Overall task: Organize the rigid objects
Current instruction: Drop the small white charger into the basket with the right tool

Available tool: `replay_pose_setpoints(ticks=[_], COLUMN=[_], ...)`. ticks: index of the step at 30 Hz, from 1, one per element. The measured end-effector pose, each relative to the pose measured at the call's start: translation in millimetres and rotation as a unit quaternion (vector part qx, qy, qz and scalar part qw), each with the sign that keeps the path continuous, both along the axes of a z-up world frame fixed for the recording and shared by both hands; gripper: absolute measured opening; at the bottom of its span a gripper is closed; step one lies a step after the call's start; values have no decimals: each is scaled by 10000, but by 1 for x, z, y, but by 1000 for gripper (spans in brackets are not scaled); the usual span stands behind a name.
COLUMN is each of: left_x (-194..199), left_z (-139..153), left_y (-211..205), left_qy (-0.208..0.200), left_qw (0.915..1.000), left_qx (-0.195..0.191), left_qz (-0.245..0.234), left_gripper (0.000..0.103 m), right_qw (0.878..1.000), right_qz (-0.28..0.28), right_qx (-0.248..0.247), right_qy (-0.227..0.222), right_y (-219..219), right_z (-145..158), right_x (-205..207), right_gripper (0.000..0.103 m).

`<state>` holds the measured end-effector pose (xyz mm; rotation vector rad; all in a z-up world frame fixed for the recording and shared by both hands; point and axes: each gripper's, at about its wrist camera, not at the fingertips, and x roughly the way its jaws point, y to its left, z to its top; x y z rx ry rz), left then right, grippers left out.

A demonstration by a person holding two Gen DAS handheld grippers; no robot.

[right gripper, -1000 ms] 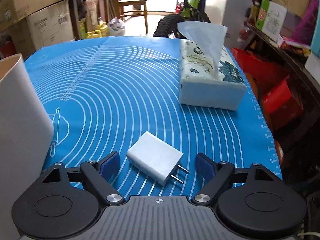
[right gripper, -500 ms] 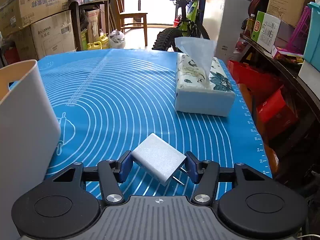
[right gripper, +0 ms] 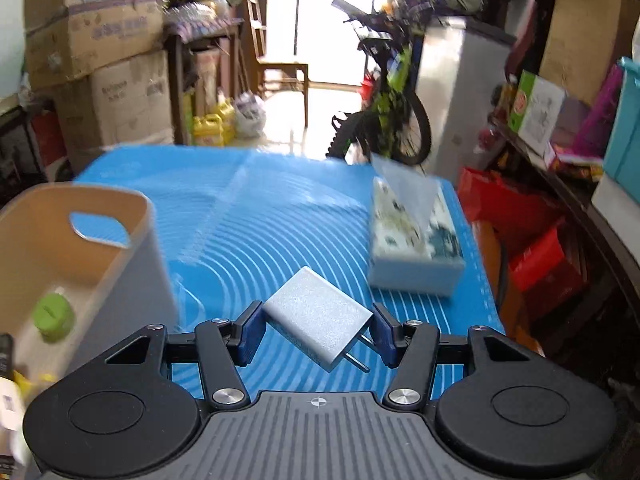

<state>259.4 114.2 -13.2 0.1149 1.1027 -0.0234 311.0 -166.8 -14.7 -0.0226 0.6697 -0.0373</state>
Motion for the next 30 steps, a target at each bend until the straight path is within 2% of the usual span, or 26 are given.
replay_pose_setpoints(ticks=[8, 13, 21, 26, 30], left_x=[0, 0, 0, 0, 1], left_z=[0, 0, 0, 0, 0], left_y=[0, 0, 0, 0, -2], left_qy=[-5, -5, -4, -5, 5], left_qw=[10000, 10000, 10000, 10000, 10000], left_qx=[-14, -14, -12, -8, 6], left_qz=[-3, -2, -2, -2, 7], left_gripper=[8, 8, 8, 8, 8], right_qw=[9968, 9925, 9857, 9822, 9778], right_qz=[663, 1135, 1652, 1767, 1768], right_qx=[146, 262, 246, 147, 107], right_qy=[-421, -377, 229, 628, 1117], right_y=[50, 90, 144, 158, 163], right_z=[52, 63, 34, 14, -3], right_x=[-12, -14, -16, -19, -14], right_gripper=[61, 61, 61, 61, 61])
